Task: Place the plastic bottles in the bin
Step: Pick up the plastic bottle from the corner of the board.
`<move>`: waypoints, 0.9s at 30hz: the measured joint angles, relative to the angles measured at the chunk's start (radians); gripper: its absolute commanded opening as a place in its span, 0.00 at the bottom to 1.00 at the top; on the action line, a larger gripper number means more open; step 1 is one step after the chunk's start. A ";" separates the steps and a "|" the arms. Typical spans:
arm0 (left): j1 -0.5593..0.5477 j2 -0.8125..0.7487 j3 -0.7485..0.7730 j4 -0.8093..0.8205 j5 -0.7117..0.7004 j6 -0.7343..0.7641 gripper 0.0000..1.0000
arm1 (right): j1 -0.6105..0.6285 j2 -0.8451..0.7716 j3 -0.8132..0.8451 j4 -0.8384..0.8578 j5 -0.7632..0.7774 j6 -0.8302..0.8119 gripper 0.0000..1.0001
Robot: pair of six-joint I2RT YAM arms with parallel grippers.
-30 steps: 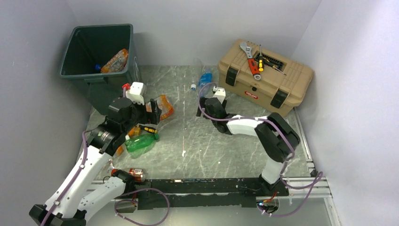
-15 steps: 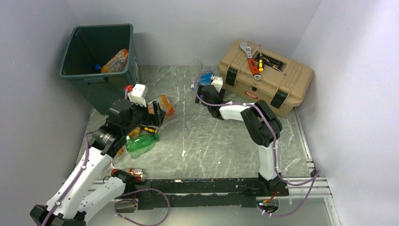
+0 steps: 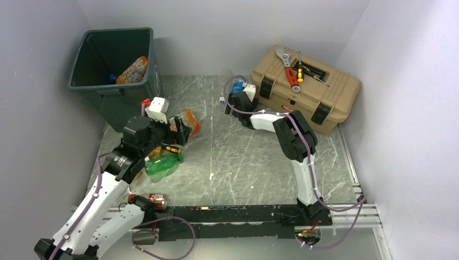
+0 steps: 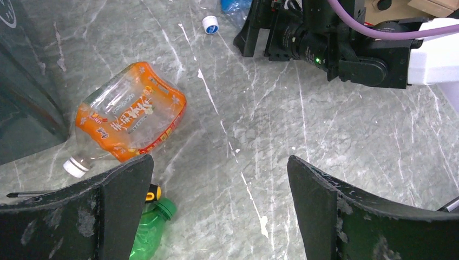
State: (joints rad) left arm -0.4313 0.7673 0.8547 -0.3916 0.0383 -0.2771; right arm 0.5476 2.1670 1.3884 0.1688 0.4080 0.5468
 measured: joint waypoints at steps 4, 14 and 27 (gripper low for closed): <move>0.000 0.003 0.000 0.001 0.003 -0.002 1.00 | -0.005 0.014 0.029 -0.027 -0.005 0.006 0.93; 0.001 0.002 0.000 0.006 0.003 -0.002 1.00 | -0.026 0.054 0.119 -0.108 -0.013 0.011 0.85; 0.001 0.002 0.000 0.006 0.014 -0.006 0.99 | -0.024 0.077 0.165 -0.165 -0.014 -0.010 0.48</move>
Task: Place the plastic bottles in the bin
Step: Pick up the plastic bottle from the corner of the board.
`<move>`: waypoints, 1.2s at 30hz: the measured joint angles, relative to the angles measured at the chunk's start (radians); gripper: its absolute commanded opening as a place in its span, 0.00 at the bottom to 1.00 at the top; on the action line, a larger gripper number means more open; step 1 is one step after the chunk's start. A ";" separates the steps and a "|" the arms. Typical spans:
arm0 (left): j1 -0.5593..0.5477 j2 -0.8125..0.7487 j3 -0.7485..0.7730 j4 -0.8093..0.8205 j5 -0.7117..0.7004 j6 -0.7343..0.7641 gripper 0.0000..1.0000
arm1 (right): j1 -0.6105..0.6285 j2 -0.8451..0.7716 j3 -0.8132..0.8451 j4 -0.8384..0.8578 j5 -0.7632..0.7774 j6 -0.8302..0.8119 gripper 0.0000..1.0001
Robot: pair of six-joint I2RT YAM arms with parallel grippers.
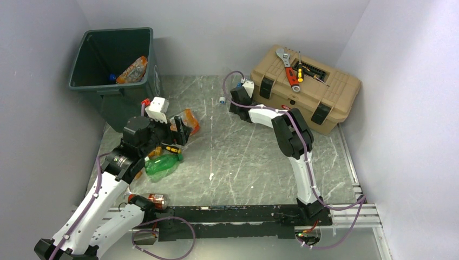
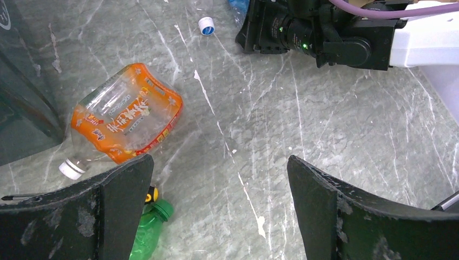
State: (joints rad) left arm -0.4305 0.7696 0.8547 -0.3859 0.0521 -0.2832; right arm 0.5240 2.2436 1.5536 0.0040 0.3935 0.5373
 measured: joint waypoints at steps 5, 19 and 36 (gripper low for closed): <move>0.000 0.000 0.000 0.000 0.003 0.000 0.99 | 0.000 0.003 0.007 -0.013 -0.003 -0.011 0.28; 0.000 -0.005 0.000 0.001 0.003 0.000 1.00 | 0.021 -0.272 -0.310 0.068 -0.048 -0.056 0.00; 0.000 -0.163 -0.097 0.132 0.056 0.032 0.99 | 0.301 -1.037 -0.783 -0.154 -0.217 -0.051 0.00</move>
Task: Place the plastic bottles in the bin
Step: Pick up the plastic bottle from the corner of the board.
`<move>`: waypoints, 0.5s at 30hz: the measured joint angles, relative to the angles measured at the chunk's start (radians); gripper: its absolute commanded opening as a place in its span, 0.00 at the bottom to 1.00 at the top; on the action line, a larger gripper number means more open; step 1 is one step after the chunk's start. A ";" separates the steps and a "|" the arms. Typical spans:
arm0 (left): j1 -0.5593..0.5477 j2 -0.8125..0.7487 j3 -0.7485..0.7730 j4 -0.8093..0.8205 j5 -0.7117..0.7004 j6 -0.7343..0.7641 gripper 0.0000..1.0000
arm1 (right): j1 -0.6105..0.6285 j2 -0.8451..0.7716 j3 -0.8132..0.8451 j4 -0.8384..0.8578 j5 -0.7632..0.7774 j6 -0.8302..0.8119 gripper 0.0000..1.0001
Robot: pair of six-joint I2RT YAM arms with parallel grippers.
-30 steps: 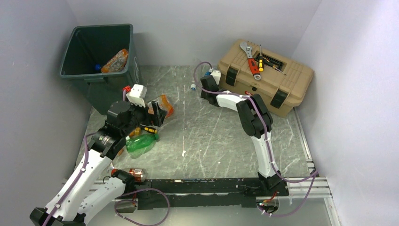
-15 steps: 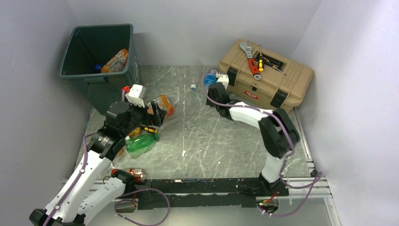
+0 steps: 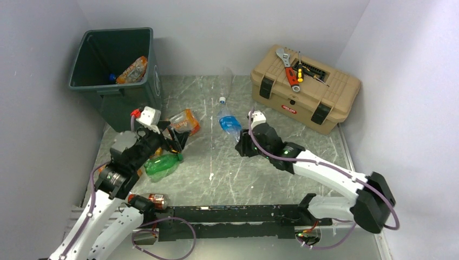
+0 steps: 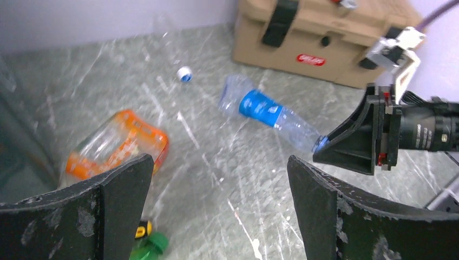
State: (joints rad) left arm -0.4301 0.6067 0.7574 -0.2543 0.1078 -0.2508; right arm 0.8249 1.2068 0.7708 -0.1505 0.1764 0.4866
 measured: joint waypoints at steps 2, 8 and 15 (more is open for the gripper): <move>0.001 -0.043 -0.036 0.045 0.055 0.026 0.99 | 0.001 -0.062 0.006 -0.087 -0.072 -0.001 0.00; -0.002 -0.013 -0.086 0.190 0.368 0.139 1.00 | 0.014 -0.215 0.099 -0.390 -0.264 0.013 0.00; -0.124 0.204 0.013 0.095 0.454 0.358 0.99 | 0.014 -0.255 0.255 -0.642 -0.345 -0.014 0.00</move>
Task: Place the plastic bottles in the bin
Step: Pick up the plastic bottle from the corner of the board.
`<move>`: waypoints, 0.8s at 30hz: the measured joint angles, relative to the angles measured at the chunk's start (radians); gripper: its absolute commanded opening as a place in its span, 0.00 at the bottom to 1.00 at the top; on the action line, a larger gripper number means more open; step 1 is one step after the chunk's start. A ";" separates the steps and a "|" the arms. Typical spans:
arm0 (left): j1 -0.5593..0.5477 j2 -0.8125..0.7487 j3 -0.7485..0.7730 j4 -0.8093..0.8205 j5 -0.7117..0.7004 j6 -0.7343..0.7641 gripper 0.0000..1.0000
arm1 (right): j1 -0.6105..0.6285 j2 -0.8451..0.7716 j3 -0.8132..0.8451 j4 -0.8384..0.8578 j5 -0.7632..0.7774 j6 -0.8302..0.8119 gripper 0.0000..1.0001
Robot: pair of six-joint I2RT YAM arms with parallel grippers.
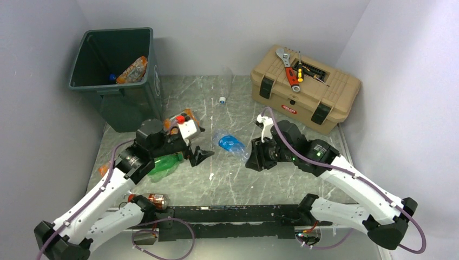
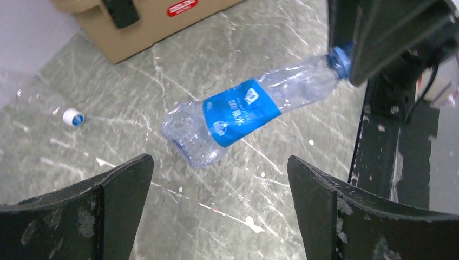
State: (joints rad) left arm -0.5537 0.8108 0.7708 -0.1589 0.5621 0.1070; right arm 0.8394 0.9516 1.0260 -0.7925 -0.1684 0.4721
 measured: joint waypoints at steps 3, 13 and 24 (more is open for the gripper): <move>-0.096 0.024 0.058 -0.082 -0.037 0.139 0.99 | 0.000 -0.004 0.030 -0.063 -0.009 -0.023 0.00; -0.406 0.214 0.214 -0.262 -0.259 0.582 0.99 | 0.000 0.045 0.071 -0.166 -0.063 -0.092 0.00; -0.454 0.313 0.215 -0.294 -0.343 0.729 0.83 | 0.000 0.082 0.160 -0.175 -0.134 -0.129 0.00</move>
State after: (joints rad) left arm -1.0077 1.1240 0.9855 -0.4526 0.2192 0.8364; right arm 0.8394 1.0332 1.1858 -0.9672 -0.3027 0.3431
